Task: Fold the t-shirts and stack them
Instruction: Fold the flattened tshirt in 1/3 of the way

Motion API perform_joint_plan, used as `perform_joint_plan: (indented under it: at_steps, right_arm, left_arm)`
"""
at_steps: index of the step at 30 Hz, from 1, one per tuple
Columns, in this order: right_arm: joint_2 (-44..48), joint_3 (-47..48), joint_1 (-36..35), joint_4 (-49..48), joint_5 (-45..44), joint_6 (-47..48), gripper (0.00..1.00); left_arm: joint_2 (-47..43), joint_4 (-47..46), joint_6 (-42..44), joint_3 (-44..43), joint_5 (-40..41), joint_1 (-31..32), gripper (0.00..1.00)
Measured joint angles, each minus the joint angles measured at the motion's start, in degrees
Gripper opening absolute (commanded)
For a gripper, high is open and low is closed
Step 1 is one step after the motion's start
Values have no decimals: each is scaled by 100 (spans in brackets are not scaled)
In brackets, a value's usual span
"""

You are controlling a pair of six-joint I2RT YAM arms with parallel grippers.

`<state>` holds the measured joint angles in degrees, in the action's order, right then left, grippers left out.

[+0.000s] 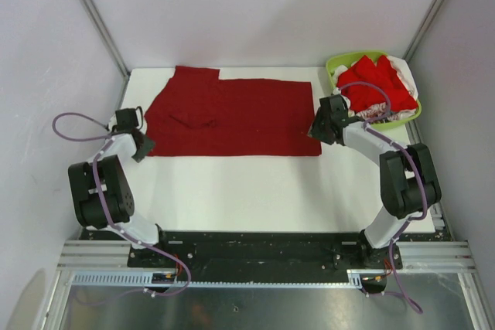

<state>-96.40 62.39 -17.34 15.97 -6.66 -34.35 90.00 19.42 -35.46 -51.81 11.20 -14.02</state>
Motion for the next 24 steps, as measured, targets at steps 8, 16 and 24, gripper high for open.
perform_joint_plan:
  at_steps: [8, 16, 24]
  right_arm:
    - [44, -284, 210, 31, 116, 9, 45]
    - [39, -372, 249, -13, 201, 2, 45]
    - [-151, -385, 249, -155, 295, -17, 46]
  left_arm:
    - [378, -92, 133, -407, 162, -166, 39]
    - [595, -96, 188, -422, 175, -170, 34]
    - [660, -111, 299, -422, 273, -170, 20]
